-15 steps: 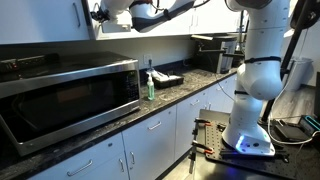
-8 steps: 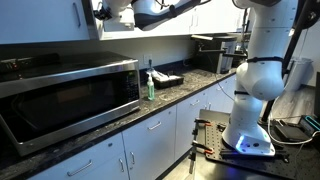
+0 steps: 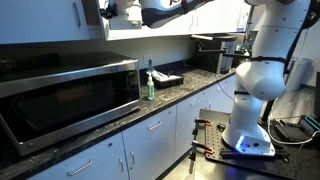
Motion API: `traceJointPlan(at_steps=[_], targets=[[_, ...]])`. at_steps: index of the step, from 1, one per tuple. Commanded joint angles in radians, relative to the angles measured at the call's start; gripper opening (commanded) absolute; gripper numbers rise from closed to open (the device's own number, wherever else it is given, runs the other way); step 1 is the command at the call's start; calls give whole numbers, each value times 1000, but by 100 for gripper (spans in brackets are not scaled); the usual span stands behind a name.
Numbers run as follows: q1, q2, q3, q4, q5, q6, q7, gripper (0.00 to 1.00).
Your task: Move the pump bottle to the left, open the right door of the cabinet above the microwave
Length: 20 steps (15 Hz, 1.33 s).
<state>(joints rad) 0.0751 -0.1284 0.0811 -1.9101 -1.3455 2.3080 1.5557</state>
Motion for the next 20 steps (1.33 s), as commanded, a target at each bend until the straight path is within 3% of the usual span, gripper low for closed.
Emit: traceJointPlan(at_steps=[1,8,20], targets=[[-2,-120,8,-120,43,-87,-3,3],[1,-255,22,-243,87,-115,11,3],[21,-464,94,-412,146,-326,79,3]])
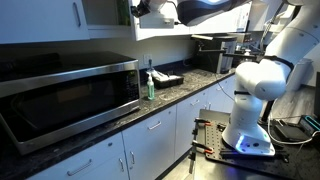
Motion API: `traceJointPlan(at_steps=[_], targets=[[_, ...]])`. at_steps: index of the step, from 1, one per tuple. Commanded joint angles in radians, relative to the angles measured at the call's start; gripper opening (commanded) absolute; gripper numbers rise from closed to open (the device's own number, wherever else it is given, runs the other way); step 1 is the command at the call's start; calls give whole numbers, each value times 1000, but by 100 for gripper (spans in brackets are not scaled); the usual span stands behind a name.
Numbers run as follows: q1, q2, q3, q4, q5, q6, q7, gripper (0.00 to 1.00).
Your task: Move the pump bottle to the left, open the right door of the cabinet above the microwave
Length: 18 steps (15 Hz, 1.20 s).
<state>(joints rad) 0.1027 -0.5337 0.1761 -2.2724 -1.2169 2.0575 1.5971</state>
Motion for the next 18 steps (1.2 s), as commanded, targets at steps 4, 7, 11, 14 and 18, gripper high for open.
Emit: traceJointPlan(at_steps=[4,7,11,14,18], targets=[[8,-95,9,-77,24,-137,48,3],[13,-110,15,-86,33,-174,45,3],[19,-119,21,-92,36,-201,49,3],[20,-122,22,-95,39,-204,48,8],[25,-120,19,-96,36,-200,61,49]])
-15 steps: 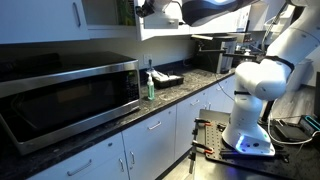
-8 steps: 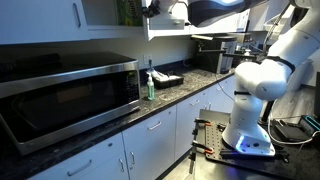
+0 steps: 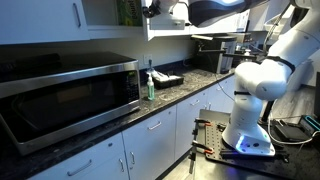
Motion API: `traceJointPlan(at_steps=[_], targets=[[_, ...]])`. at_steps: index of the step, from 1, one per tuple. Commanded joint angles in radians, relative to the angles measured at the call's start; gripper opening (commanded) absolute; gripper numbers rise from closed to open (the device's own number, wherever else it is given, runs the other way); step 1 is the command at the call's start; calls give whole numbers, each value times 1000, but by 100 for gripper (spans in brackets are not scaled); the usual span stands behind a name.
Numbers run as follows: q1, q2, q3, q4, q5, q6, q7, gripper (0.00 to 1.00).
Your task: Move the pump bottle to the left, open the right door of the cabinet above the microwave
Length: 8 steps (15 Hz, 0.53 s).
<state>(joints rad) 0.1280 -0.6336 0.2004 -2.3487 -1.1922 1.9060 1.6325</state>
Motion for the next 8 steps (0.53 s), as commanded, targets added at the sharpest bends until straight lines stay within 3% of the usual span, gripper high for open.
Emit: traceJointPlan(at_steps=[1,7,8], targets=[[2,-20,-10,-20,9,-41,25,56],[8,-16,-28,-22,3,-18,16,99],[9,-20,-32,-26,2,-14,14,100]])
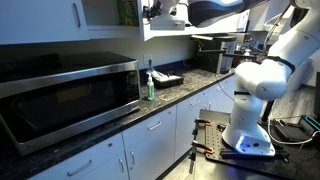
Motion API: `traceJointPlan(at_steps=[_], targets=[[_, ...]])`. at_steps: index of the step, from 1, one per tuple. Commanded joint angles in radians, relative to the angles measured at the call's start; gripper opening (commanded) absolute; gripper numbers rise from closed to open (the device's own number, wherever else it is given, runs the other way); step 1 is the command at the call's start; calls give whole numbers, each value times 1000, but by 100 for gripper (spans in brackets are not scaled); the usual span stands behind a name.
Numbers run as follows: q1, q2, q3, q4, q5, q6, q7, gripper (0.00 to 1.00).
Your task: Move the pump bottle to the left, open the right door of the cabinet above the microwave
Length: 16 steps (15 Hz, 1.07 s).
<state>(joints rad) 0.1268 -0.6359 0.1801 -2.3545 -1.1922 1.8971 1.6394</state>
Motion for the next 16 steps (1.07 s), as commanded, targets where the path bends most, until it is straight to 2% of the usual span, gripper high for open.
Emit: traceJointPlan(at_steps=[1,9,16], targets=[[14,-19,-15,-23,2,4,5,100],[60,-39,-45,-61,11,103,-52,100],[62,-74,-48,-91,16,172,-83,100]])
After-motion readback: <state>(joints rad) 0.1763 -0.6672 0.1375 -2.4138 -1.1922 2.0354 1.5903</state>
